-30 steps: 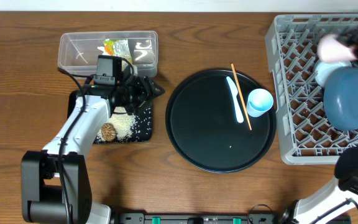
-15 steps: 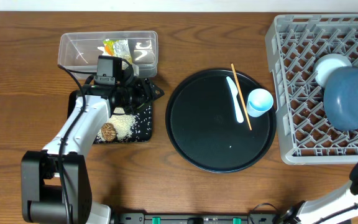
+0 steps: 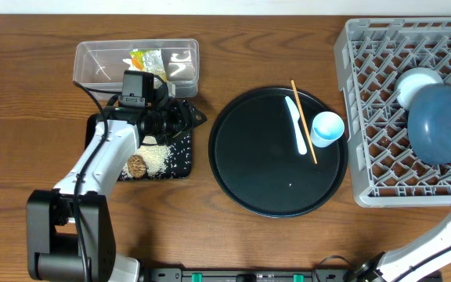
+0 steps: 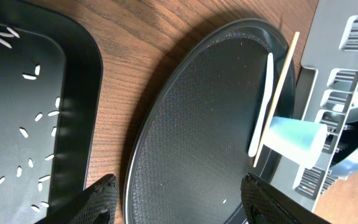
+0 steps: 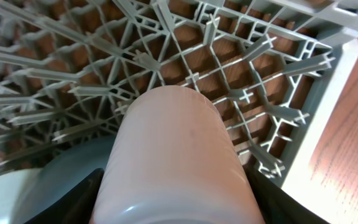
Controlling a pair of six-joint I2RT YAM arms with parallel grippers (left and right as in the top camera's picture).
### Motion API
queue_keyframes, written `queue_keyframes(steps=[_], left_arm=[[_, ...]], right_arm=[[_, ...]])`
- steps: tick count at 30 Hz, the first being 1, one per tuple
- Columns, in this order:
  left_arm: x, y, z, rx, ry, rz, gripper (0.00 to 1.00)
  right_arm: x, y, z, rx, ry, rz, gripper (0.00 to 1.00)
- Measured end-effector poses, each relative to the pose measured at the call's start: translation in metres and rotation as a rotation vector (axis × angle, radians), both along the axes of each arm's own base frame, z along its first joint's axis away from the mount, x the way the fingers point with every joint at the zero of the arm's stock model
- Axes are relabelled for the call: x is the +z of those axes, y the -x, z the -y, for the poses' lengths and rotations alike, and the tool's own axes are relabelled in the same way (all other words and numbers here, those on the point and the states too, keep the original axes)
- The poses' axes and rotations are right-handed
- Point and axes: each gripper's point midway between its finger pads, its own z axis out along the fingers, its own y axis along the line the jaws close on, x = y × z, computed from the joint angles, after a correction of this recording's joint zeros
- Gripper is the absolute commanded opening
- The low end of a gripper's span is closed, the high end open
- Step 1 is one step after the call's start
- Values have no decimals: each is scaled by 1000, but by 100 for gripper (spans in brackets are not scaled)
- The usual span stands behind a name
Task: Sort waste into correct bins and load items into the dishwasher rack
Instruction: 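Place the pink cup into the dish rack with the right gripper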
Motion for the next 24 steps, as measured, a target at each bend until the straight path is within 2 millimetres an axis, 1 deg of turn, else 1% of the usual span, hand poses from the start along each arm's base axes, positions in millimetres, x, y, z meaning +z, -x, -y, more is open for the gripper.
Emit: queue_keyframes(steps=[1,2,4,5,6,7,8,9,12,19,21,23,24], left_arm=[[0,0,0,-3,-1,2,65],[0,0,0,-3,-1,3,65],[0,0,0,-5,-2,4,65],[0,0,0,-5,-2,4,65],[0,0,0,-5,-2,4,65],[0,0,0,-5,-2,4,65],[0,0,0,-5,-3,4,65],[0,0,0,-5,-2,4,65],[0,0,0,-5,-3,4,65],[0,0,0,-5,-2,4,66],[0,0,0,-7,-3,6,76],[0,0,0,-10,-5,8,83],[0,0,0,-14,-6,9,85]], right_arm=[[-3,-1,1,1,-2,-4,21],[-5,-2,1,3,-3,-5,26],[-6,-2,2,5,-2,-5,46],[-6,-3,3,7,0,-5,57],[-6,-3,3,7,1,-4,72],[-7,-3,3,5,1,-3,83],[-7,-4,4,6,1,-4,90],[-8,-4,4,14,2,-8,94],[-11,-4,4,16,2,-15,99],[-12,-3,2,19,-13,-19,99],[-13,-6,-2,30,-34,-4,99],[-13,-12,-9,49,-68,29,99],[-13,-16,-13,62,-92,51,99]])
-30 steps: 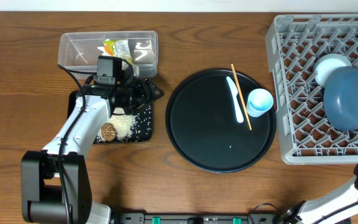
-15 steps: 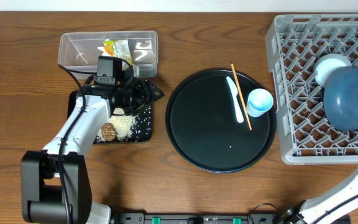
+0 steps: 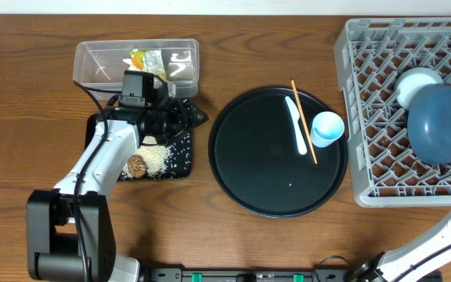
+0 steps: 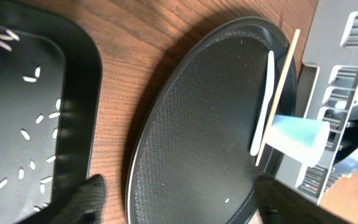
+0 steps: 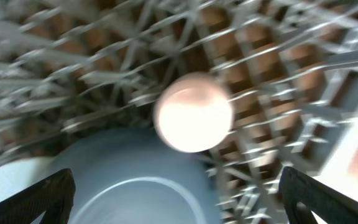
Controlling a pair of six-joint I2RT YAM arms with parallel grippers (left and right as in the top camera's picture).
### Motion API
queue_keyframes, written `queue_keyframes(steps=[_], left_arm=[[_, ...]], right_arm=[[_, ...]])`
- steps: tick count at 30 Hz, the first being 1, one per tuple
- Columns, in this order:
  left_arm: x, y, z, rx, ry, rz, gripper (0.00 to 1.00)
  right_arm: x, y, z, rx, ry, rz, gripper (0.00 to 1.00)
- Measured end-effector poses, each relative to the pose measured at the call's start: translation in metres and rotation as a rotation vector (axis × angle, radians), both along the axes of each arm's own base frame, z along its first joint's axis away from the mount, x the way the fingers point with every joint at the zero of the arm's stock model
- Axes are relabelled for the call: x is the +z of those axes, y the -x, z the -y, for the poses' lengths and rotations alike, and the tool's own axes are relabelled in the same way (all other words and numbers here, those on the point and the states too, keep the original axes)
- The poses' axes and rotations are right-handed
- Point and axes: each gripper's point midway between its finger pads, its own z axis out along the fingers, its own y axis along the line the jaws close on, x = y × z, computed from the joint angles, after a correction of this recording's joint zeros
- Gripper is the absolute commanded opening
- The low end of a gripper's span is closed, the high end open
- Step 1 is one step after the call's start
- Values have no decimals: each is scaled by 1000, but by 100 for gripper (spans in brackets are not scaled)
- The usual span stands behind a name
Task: Sort waste into correct bins and load items into the dishwasher rack
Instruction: 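Place the pink cup into the dish rack with the right gripper, then reach the left gripper to the blue cup on the round tray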
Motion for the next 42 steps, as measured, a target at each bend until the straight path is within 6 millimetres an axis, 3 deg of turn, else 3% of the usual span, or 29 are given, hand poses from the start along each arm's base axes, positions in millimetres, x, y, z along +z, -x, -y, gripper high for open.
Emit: queue_keyframes(steps=[5,10,14,19,23,29,37,42], left_arm=[[2,0,6,-34,4,26,85],[17,2,41,-173,61,131,85],[30,15,77,-300,80,210,87],[46,41,120,-421,56,287,90],[47,52,149,-454,4,339,91],[72,35,179,-357,35,463,91],[66,43,185,-333,-33,424,91],[89,39,183,-366,-113,386,91]], right_arm=[[14,-31,-35,135,-144,176,99],[60,-60,-87,310,-267,390,99],[82,-65,-117,386,-316,453,99],[82,-61,-135,405,-377,436,99],[79,-55,-143,398,-414,410,99],[74,-53,-140,386,-390,379,99],[60,-42,-117,326,-273,270,99],[55,-37,-107,300,-223,224,99]])
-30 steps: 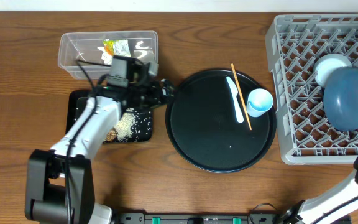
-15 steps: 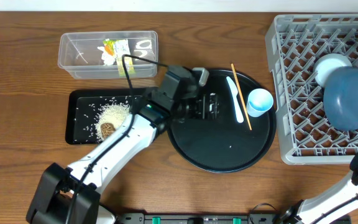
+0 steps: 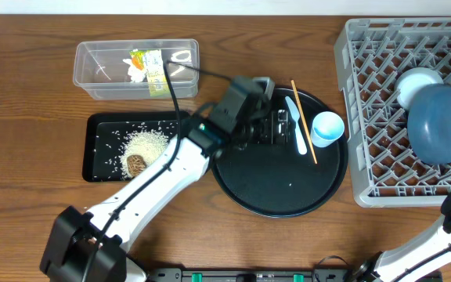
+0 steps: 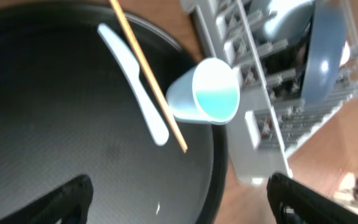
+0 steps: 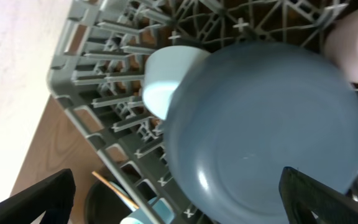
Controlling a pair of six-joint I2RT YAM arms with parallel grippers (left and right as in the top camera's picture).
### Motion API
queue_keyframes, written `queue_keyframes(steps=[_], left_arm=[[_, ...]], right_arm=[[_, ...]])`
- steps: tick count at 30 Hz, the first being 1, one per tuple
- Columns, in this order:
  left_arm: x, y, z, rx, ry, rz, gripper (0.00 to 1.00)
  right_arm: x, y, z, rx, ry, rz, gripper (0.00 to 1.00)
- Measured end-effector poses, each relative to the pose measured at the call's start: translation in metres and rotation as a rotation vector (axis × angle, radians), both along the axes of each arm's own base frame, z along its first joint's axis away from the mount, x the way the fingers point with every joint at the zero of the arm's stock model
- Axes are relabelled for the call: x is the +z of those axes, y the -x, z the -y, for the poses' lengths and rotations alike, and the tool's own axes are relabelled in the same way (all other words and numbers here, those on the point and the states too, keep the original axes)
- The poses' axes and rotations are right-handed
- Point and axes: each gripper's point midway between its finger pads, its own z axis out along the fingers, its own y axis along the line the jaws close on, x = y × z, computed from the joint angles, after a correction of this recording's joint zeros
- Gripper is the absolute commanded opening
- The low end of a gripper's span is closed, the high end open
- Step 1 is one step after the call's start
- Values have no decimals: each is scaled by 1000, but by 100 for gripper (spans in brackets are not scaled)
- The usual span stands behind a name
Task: Sort waste into correct bins and load items into the dishwasher rack
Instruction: 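Reach the left gripper to the blue cup on the round tray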
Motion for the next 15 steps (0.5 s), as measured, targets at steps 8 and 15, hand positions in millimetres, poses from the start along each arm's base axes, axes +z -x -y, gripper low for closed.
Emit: queue_keyframes(steps=[8,15], left_arm=[[64,-3,-15,-31,-178,56,91],[20,-5,1,-112,-278,-16,97]], right_arm=[[-2,2,4,-11,21,-17,99],[-2,3,5,-14,27,-21,99]])
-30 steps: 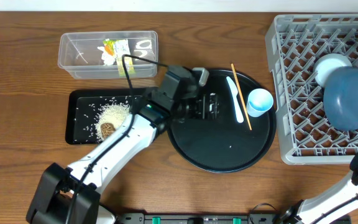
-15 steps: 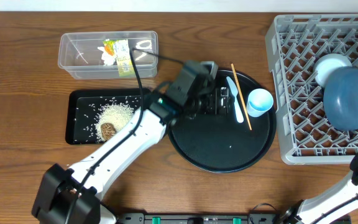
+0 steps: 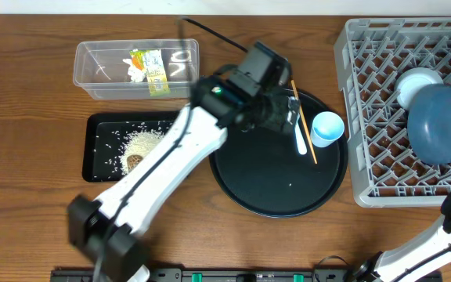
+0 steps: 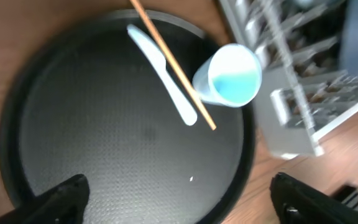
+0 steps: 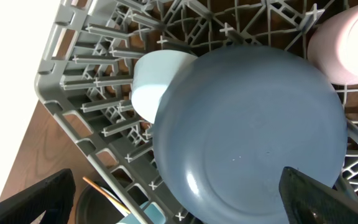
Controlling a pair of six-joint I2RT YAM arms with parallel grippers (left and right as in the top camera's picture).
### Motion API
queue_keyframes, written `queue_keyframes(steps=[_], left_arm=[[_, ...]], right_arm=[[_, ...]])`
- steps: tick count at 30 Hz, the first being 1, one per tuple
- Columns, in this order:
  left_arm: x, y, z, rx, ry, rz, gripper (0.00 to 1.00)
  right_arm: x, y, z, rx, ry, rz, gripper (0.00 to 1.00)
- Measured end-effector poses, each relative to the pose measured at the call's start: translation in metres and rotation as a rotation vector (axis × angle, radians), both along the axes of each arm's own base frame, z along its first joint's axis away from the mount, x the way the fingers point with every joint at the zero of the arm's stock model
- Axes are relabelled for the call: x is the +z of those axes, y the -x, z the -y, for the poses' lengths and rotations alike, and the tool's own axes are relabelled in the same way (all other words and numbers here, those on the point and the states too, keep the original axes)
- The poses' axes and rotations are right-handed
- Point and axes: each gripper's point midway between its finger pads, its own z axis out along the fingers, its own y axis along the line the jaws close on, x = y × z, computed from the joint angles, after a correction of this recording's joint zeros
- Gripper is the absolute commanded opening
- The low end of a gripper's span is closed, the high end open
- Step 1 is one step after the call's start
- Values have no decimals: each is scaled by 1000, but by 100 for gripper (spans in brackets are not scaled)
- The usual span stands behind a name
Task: Sort waste into correct bins and load items into the dishwasher rack
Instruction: 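Reach the left gripper to the blue cup on the round tray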
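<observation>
On the round black tray (image 3: 249, 180) lie a pale blue cup (image 3: 327, 128) on its side, a white plastic knife (image 3: 297, 127) and a wooden chopstick (image 3: 304, 121). My left gripper (image 4: 182, 199) hovers open over the tray, left of the cup (image 4: 229, 74), knife (image 4: 163, 74) and chopstick (image 4: 173, 62). The grey dishwasher rack (image 3: 366, 94) holds a blue bowl (image 5: 247, 137), a pale cup (image 5: 157, 84) and a pink cup (image 5: 347, 50). My right gripper (image 5: 179, 205) is open high above the rack, holding nothing.
A clear bin (image 3: 92, 66) with a wrapper stands at the back left. In front of it a black rectangular tray (image 3: 100, 160) holds rice and a brown lump. The left arm (image 3: 186, 149) stretches across from the lower left.
My left gripper has shifted a little further over the round tray towards the knife and cup. The right wrist view has barely changed; the pink cup shows more at its edge.
First my left gripper hung over the rice tray while my right held the pink cup low in the rack. Then the pink cup stood in the rack, free of the gripper. Later the left arm was over the round tray, the right high above the rack.
</observation>
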Motion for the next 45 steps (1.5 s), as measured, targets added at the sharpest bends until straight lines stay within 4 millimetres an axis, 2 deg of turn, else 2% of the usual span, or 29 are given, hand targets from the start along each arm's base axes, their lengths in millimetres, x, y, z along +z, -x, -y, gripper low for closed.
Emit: queue_keyframes(steps=[4,7,12,18,27,31,39,44,45], left_arm=[[-39,0,20,-36,-37,-52,97],[-54,-4,25,-30,-49,-64,97],[-60,-13,21,-8,-62,-57,97],[-66,-22,28,-2,-46,-39,97],[-108,-29,70,-15,15,-60,97],[-107,-33,84,-10,58,-41,97],[-104,-39,91,5,96,-24,97],[-126,-39,91,9,69,-53,96],[-131,-39,90,11,62,-58,93]], right_arm=[[0,0,0,0,1,0,99],[0,0,0,0,1,0,99],[0,0,0,0,1,0,99],[0,0,0,0,1,-1,99],[0,0,0,0,1,-1,99],[0,0,0,0,1,-1,99],[0,0,0,0,1,-1,99],[0,0,0,0,1,-1,99],[0,0,0,0,1,-1,99]])
